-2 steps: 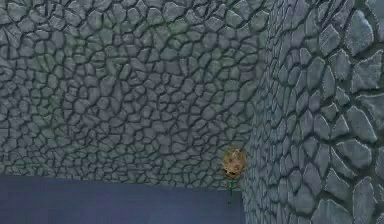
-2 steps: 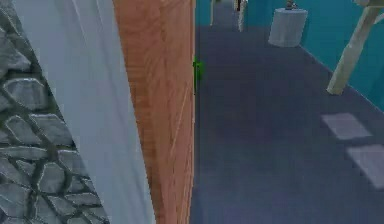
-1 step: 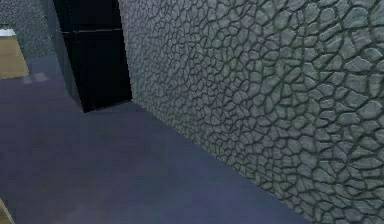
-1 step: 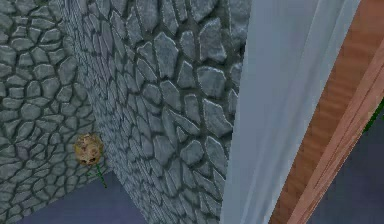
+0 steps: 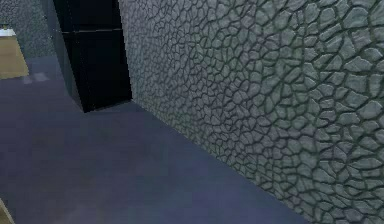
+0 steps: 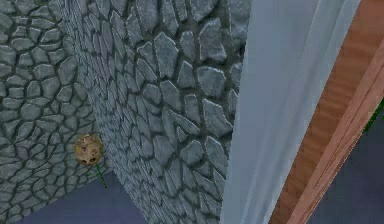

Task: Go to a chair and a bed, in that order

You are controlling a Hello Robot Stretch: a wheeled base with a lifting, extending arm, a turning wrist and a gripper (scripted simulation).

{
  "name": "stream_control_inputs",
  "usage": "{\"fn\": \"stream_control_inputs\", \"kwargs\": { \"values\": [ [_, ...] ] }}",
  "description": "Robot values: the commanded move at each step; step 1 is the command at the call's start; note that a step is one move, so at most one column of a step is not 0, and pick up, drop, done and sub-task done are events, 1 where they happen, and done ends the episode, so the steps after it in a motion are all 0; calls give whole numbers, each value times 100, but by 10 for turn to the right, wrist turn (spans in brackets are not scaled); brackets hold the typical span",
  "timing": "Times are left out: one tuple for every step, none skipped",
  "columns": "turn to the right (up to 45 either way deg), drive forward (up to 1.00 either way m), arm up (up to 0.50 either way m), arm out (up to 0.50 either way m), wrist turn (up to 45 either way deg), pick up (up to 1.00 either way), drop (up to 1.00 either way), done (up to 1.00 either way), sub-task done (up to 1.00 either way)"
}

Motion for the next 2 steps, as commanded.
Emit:
{"fn": "stream_control_inputs", "kwargs": {
  "values": [
    [90, 0, 0, 0, 0, 0, 0, 0, 0],
    [0, 45, 0, 0, 0, 0, 0, 0, 0]
  ]
}}
